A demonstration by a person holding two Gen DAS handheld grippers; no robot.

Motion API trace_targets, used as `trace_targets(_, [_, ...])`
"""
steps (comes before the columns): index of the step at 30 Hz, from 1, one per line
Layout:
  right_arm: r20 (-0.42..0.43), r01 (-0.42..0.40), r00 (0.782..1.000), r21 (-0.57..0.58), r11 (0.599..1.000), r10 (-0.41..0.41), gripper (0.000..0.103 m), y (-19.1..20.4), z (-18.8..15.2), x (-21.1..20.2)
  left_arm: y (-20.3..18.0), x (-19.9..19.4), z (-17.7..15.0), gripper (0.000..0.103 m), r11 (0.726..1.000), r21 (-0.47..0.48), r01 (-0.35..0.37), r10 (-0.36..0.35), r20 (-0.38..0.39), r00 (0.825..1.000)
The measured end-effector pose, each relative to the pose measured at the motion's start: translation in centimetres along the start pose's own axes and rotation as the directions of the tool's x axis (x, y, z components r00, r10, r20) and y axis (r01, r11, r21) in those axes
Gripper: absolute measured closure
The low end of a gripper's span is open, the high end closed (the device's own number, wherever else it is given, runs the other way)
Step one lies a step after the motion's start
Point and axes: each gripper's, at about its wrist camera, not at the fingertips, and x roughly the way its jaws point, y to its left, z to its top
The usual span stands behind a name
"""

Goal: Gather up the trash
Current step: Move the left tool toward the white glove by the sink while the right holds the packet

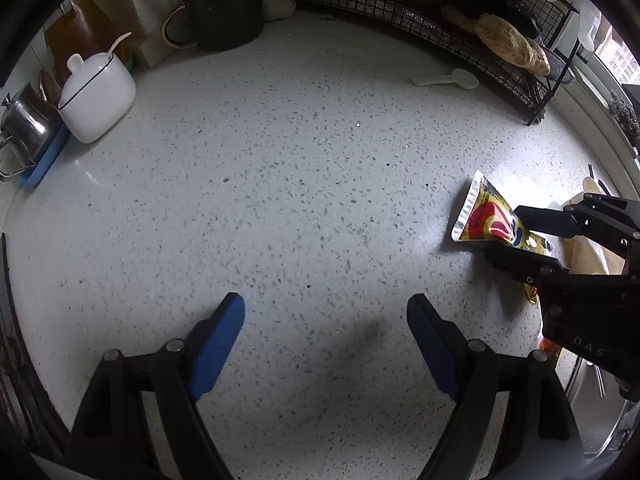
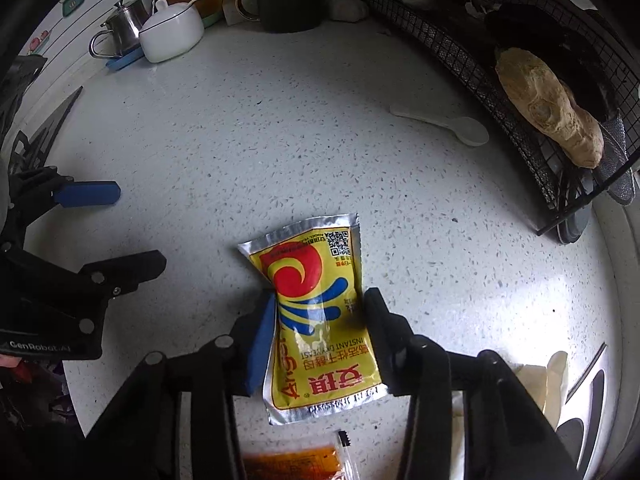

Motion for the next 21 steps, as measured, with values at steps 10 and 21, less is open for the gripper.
trace_targets(10, [0.098, 0.084, 0.991, 0.099, 0.992, -0.093, 0.071, 1.1, -4.2, -4.5, -1.0, -4.0, -1.4, 0.021, 0.997, 0.079, 0.013, -0.017, 0.052, 0.999])
trace_targets(21, [0.126, 0.138, 0.972, 0.378, 0.916, -0.198, 0.070, -1.4, -10.6, -11.0, -7.9, -6.9, -1.5, 0.021, 0.958, 0.259, 0.122, -0.143, 0.066, 0.987])
